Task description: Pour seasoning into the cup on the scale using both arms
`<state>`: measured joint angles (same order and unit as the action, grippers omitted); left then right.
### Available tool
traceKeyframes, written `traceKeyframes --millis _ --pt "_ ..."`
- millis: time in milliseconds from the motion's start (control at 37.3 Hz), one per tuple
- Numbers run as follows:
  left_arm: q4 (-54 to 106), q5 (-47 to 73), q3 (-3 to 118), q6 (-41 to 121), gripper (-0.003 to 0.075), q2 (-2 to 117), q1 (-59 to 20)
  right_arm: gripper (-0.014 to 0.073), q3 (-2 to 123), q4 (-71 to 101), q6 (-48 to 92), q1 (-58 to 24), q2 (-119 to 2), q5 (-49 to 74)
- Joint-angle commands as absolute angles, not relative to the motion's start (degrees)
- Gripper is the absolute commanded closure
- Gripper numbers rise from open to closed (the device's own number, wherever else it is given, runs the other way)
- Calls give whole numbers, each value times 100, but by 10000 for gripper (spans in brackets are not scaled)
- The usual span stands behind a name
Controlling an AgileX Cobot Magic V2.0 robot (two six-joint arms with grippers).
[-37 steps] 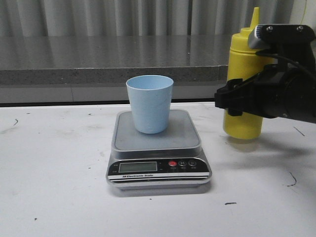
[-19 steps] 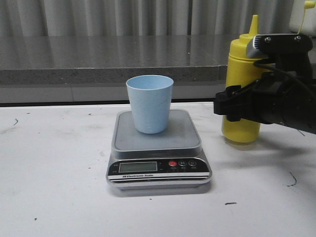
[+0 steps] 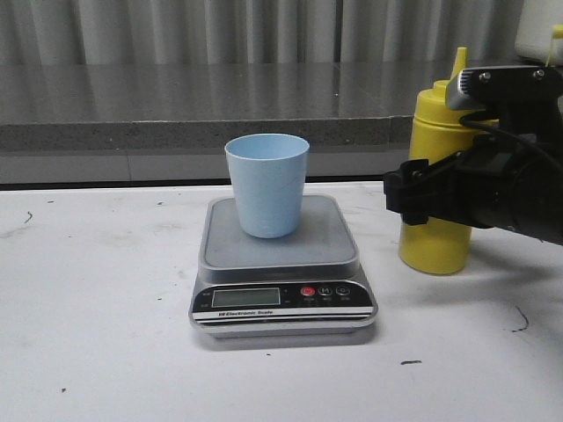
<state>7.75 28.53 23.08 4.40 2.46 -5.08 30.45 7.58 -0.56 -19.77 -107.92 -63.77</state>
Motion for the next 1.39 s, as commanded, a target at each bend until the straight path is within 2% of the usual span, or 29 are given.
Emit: traceKeyframes --millis 0,322,456,644,778,858,912,965,1019,1099,1126,1260,1368 --pt "850 2427 2445 417 740 315 -499 -67 3101 690 -55 -1981 -10519 -6903" --pt "850 2427 2445 417 740 315 -499 -67 2723 664 -59 -1981 -10509 -7373" --pt "850 2427 2445 417 740 315 -499 -67 2287 548 -158 -1981 -10501 -7373" --pt "850 2427 2445 417 740 315 -499 -67 1363 169 -1126 -1981 -10247 -7377" --pt "850 2427 2445 417 740 315 -499 -63 948 189 -1142 -1981 -10028 -7377" --pt "850 2427 2445 417 740 315 -499 16 810 189 -1142 -1981 -9933 -7377" --pt "850 2427 2445 417 740 315 -499 113 749 189 -1137 -1981 -9866 -7377" --pt "850 2427 2445 417 740 315 -499 245 682 183 -1137 -1981 -9790 -7377" --pt "850 2427 2445 417 740 315 -499 435 579 183 -1137 -1981 -9671 -7377" --pt "850 2427 2445 417 740 315 -499 643 435 183 -1106 -1981 -9431 -7377" --pt "850 2427 2445 417 740 315 -499 663 382 183 -1040 -1981 -9312 -7377" --pt "850 2427 2445 417 740 315 -499 655 273 183 -457 -1981 -8629 -7341" --pt "850 2427 2445 417 740 315 -499 655 293 249 -448 -1981 -7938 -6823"
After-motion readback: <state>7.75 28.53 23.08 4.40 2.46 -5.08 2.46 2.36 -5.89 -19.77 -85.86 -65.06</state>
